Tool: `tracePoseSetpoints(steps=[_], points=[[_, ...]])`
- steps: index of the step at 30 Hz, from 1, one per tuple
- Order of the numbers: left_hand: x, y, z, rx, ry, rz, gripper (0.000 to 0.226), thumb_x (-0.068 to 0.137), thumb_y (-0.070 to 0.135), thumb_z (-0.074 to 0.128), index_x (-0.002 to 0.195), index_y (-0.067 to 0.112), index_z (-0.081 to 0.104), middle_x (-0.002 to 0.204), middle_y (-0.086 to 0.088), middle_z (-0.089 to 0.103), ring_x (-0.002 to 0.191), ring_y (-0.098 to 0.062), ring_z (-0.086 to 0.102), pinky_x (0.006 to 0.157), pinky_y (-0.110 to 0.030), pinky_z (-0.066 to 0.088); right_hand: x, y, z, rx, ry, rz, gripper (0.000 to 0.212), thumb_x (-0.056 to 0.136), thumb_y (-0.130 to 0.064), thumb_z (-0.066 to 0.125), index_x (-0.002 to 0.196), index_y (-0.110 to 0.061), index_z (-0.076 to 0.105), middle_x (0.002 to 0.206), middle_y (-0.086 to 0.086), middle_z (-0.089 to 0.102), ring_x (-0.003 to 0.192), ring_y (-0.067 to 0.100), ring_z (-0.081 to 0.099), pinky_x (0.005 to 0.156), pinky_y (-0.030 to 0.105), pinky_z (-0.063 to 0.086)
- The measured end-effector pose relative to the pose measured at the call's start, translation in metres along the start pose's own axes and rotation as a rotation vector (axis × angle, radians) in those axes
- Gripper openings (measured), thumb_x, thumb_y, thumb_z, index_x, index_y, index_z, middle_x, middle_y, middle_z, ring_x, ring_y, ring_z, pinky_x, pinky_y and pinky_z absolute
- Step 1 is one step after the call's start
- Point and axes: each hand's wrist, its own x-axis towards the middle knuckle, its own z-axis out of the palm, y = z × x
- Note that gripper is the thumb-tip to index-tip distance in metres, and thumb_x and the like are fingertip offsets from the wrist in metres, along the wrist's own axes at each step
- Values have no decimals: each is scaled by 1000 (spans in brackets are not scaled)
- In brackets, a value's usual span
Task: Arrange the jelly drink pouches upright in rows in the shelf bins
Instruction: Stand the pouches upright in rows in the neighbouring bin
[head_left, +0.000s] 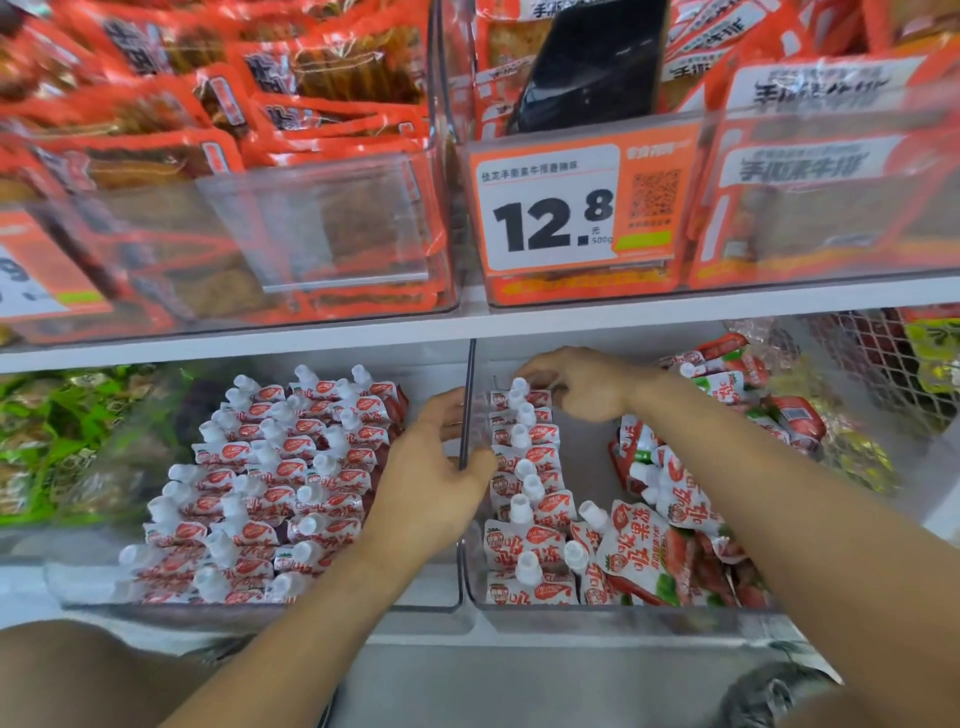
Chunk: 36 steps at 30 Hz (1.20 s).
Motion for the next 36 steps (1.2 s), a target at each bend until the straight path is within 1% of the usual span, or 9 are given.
tracePoseSetpoints(steps=[7,13,17,19,23,26,28,32,36], points=[[4,6,-1,59,2,-15,47,81,20,69,123,28,50,110,18,59,107,-5,57,95,-25,45,-18,12,-13,81,109,48,43,94,-14,62,136,-20,52,139,3,52,118,19,56,100,28,44],[3,8,2,22,29,-24,41,84,17,69,117,30,48,101,30,52,98,0,54,89,-18,38,-38,12,-18,14,142,35,37,90,-18,68,127,-18,59,130,1,59,114,18,60,99,36,49],[3,5,3,7,37,-15,42,83,15,70,115,30,48,99,31,52,91,9,53,83,-10,38,-70,-4,-34,-90,228,17,21,86,-19,72,105,-16,66,96,-5,64,98,17,65,83,26,50],[3,5,5,3,52,-20,42,83,14,70,113,31,47,98,31,52,88,12,52,76,-6,36,-98,-22,-34,-88,109,1,20,79,-23,79,96,-19,69,87,-9,69,85,10,67,75,25,53],[3,7,10,-31,95,-46,43,82,10,69,111,30,46,95,29,51,85,12,51,71,-5,35,-142,-35,8,-209,-217,-3,58,75,-26,82,125,-29,53,112,-6,63,98,11,60,75,23,48],[2,8,12,-42,106,-43,42,82,9,68,110,30,44,94,30,49,83,13,49,68,-1,33,-145,-24,26,-316,-231,76,91,71,-30,84,142,-31,27,125,3,55,113,24,54,93,39,49],[0,9,10,-37,95,-38,41,84,11,68,112,30,44,93,31,48,82,12,49,66,0,33,-140,-20,27,-345,-212,85,101,67,-31,88,146,-21,25,130,8,54,117,27,52,97,42,48],[-2,8,7,-35,72,-16,42,84,14,69,117,27,47,94,33,47,84,14,49,69,0,32,-141,-17,15,-374,-122,-60,57,56,-44,90,104,-24,66,96,-6,56,92,15,53,76,35,49],[0,12,6,28,50,-36,51,82,18,72,128,18,48,102,21,53,99,-6,54,86,-18,38,-147,-7,-4,-171,30,-89,40,64,-59,82,82,-27,65,85,-10,59,77,8,53,68,30,46]])
